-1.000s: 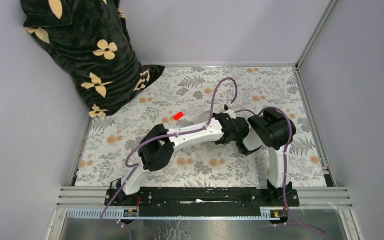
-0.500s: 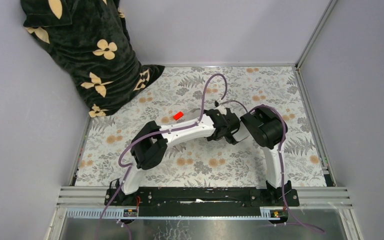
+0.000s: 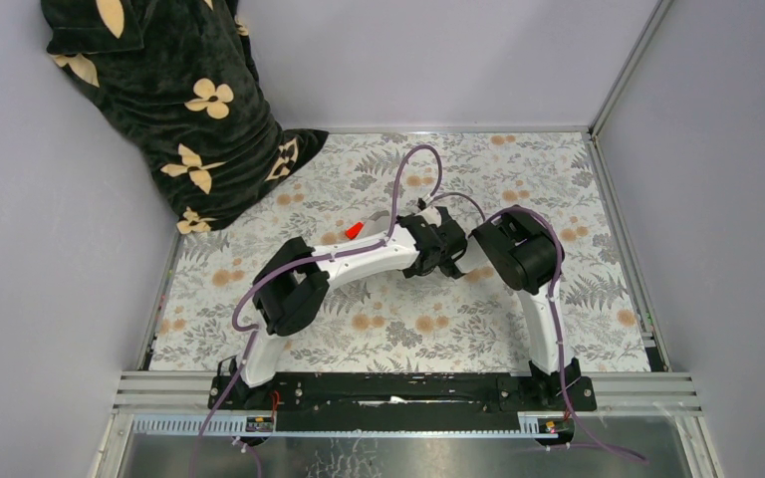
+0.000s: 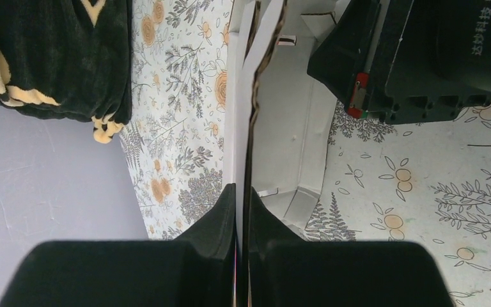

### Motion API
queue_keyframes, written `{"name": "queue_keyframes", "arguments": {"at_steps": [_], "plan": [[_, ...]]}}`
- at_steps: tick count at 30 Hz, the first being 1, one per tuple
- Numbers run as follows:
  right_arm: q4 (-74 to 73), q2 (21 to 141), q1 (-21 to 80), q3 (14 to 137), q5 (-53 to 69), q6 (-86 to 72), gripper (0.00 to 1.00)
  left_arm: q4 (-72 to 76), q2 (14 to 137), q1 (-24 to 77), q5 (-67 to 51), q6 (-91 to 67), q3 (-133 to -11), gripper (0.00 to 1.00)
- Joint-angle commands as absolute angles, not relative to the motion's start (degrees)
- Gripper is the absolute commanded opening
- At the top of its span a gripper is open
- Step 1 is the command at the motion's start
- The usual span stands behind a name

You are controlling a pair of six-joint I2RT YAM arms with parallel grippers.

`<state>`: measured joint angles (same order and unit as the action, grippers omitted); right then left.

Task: Fold the paper box
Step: Fold the paper box at the center of the board.

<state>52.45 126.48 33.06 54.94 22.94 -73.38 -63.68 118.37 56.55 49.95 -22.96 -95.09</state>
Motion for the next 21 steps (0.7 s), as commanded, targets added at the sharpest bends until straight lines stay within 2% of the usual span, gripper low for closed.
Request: {"name": "queue_keyframes", "arguments": {"at_steps": [1,21], "plan": [[49.54,128.27,33.27,53.02,18.17,-71.69,0.02,-55.72,118.90,56.95,43.51,-24.43,-93.85,0.10],[66.49,128.61,29.07,42.42,26.92,-75.72,0.10,-62.28,125.84,61.03,47.43,-28.98,-96.35,0.10]]}}
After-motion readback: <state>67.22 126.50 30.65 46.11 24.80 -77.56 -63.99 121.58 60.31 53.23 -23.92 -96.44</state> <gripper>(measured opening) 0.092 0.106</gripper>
